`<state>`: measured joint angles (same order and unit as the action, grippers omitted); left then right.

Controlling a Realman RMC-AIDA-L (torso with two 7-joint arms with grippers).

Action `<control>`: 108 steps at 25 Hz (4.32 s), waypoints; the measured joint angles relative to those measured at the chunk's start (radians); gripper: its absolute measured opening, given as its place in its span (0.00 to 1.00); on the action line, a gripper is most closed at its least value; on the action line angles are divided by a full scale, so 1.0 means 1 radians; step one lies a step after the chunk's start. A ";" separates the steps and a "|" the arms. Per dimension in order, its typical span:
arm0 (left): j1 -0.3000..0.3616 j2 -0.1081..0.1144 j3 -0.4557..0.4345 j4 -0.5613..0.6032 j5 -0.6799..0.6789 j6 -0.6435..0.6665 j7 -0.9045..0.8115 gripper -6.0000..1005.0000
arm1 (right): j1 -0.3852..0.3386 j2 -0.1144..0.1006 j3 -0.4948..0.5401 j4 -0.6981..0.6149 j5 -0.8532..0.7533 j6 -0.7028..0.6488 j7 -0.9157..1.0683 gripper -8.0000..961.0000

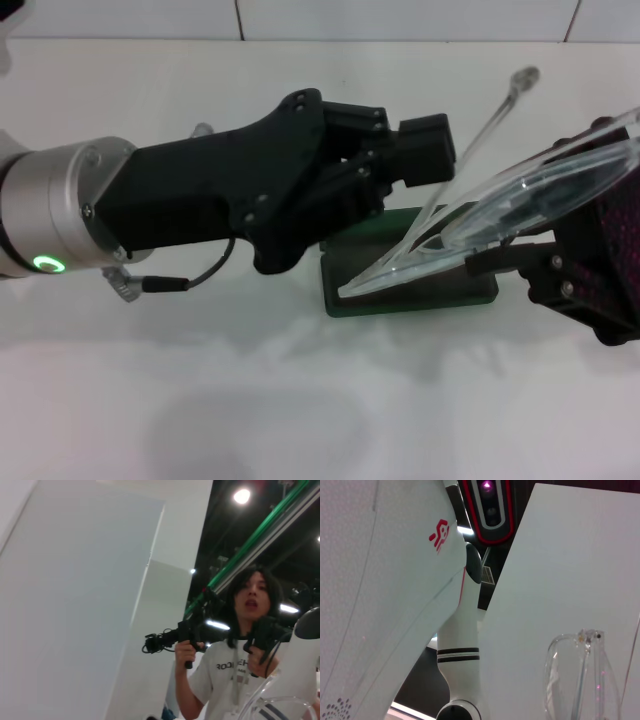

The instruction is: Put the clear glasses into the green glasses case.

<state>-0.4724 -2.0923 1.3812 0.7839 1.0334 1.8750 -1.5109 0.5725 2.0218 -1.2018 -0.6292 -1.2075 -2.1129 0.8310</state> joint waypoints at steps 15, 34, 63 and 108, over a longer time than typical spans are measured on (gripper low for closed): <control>0.007 0.000 0.030 0.025 -0.010 0.002 0.000 0.06 | 0.000 -0.002 0.002 0.008 0.001 -0.006 -0.009 0.08; -0.013 0.000 0.041 0.024 -0.013 -0.040 0.003 0.06 | 0.001 -0.002 -0.001 0.008 0.002 0.001 -0.009 0.08; 0.136 0.126 -0.686 -0.033 0.355 -0.044 0.001 0.06 | -0.040 -0.008 0.004 -0.318 -0.130 0.124 0.358 0.08; 0.302 0.034 -0.728 -0.133 0.391 -0.006 0.181 0.07 | 0.513 0.006 -0.502 -0.538 -1.275 0.328 1.276 0.09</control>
<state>-0.1703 -2.0579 0.6535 0.6513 1.4240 1.8687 -1.3301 1.0854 2.0279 -1.7036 -1.1668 -2.4823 -1.7852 2.1065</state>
